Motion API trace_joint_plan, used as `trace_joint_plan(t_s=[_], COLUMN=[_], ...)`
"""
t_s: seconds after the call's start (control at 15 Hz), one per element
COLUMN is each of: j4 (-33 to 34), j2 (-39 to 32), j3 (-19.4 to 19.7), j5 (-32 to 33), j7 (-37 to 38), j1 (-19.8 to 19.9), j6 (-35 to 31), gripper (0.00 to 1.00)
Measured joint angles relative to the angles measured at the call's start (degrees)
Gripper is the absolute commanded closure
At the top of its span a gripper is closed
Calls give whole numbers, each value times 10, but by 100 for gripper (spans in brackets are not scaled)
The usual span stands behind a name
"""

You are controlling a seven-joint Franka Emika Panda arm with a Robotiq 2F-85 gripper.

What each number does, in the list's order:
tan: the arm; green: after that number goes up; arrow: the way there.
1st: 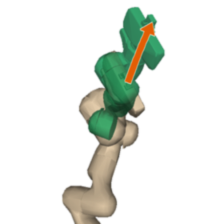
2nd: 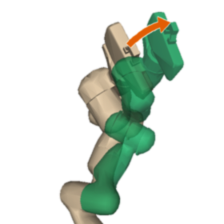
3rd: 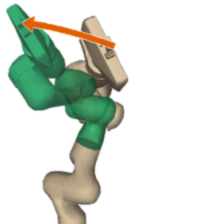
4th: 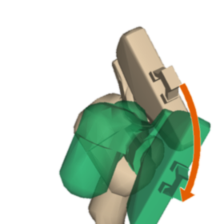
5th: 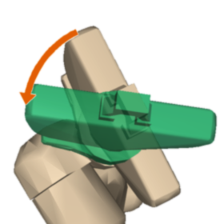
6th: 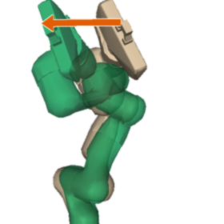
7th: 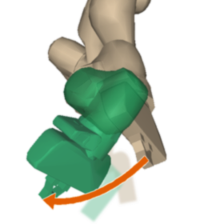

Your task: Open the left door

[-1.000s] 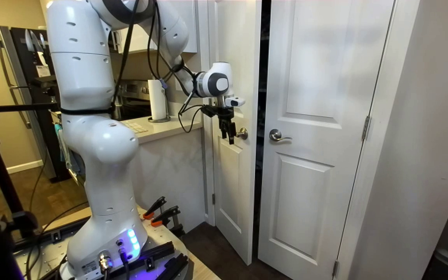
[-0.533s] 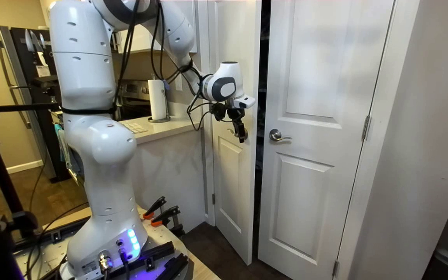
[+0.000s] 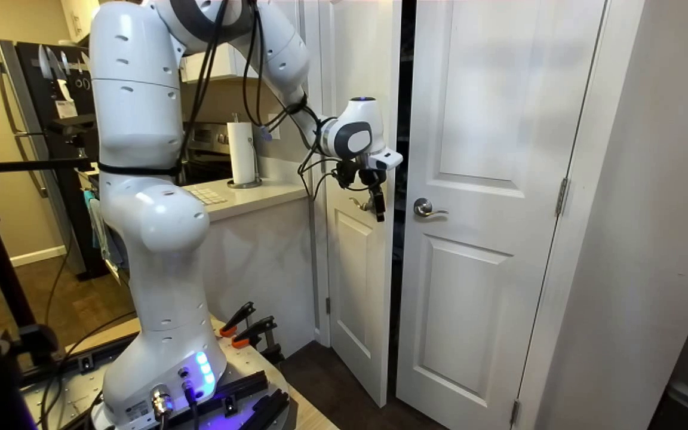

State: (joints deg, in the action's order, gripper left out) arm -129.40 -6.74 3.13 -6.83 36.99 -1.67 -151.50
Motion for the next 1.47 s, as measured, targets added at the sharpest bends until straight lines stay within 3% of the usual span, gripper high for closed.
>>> trace_joint_plan(t_s=[0.67,1.2,1.47], j4=[132,261,287], j2=[-85,-175,-187], j3=[27,1,2], j5=[1,-58,-59], j7=[60,95,95], j1=[0,-5,-4], j6=[-4,11,46], gripper=[0,0,0])
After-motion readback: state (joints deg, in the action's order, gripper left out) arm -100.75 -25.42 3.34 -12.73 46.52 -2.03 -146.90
